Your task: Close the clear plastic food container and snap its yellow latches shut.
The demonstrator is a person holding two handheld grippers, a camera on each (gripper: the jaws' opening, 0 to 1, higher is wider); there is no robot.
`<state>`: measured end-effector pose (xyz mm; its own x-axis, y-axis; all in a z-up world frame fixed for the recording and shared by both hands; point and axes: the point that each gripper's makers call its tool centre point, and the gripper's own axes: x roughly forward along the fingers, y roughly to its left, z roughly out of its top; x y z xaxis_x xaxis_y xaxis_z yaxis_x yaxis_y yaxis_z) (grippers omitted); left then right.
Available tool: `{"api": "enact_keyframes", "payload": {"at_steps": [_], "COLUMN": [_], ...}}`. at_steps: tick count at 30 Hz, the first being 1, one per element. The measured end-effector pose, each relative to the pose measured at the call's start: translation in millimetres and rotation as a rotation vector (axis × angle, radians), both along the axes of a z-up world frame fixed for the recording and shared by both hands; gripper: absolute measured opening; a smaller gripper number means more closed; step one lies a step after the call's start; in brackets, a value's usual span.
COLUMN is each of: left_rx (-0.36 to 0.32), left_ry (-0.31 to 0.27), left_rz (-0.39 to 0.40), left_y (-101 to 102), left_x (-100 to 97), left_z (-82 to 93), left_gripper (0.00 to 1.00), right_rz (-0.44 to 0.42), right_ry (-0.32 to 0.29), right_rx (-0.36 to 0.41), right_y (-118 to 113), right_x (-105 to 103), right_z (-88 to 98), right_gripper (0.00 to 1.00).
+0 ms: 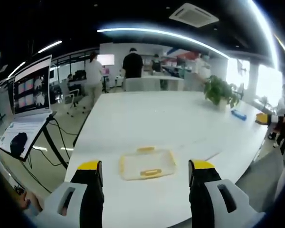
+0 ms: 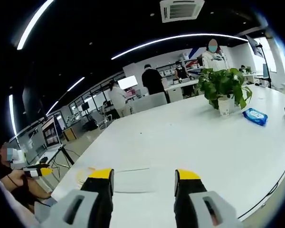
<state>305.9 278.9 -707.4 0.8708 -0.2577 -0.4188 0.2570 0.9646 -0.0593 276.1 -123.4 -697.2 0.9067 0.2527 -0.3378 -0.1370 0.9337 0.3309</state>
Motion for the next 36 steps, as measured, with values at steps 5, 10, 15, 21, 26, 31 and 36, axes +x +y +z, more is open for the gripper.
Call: {"api": "enact_keyframes", "payload": {"at_steps": [5, 10, 15, 21, 26, 31, 36], "left_rx": [0.002, 0.0, -0.003, -0.009, -0.012, -0.014, -0.023], "left_ry": [0.01, 0.005, 0.002, 0.009, 0.013, 0.013, 0.012], "left_rz": [-0.001, 0.0, -0.002, -0.005, -0.003, -0.004, -0.001], "left_y": [1.2, 1.5, 0.7, -0.9, -0.6, -0.3, -0.3], "left_x": [-1.6, -0.5, 0.4, -1.9, -3.4, -3.2, -3.0], "left_z": [-2.6, -1.0, -0.1, -1.9, -3.5, -3.6, -3.9], "left_gripper": [0.72, 0.72, 0.72, 0.71, 0.71, 0.71, 0.71], "right_rz": [0.003, 0.008, 0.01, 0.013, 0.02, 0.031, 0.041], "right_ry": [0.002, 0.004, 0.004, 0.011, 0.013, 0.019, 0.02], "right_rx": [0.004, 0.014, 0.017, 0.011, 0.013, 0.009, 0.01], "right_y": [0.8, 2.3, 3.1, 2.1, 3.0, 5.0, 6.8], "right_x": [0.7, 0.7, 0.5, 0.1, 0.3, 0.9, 2.2], "right_z": [-0.4, -1.4, -1.6, -4.1, -5.5, -7.0, -7.1], "right_gripper": [0.51, 0.52, 0.51, 0.51, 0.51, 0.51, 0.51]}}
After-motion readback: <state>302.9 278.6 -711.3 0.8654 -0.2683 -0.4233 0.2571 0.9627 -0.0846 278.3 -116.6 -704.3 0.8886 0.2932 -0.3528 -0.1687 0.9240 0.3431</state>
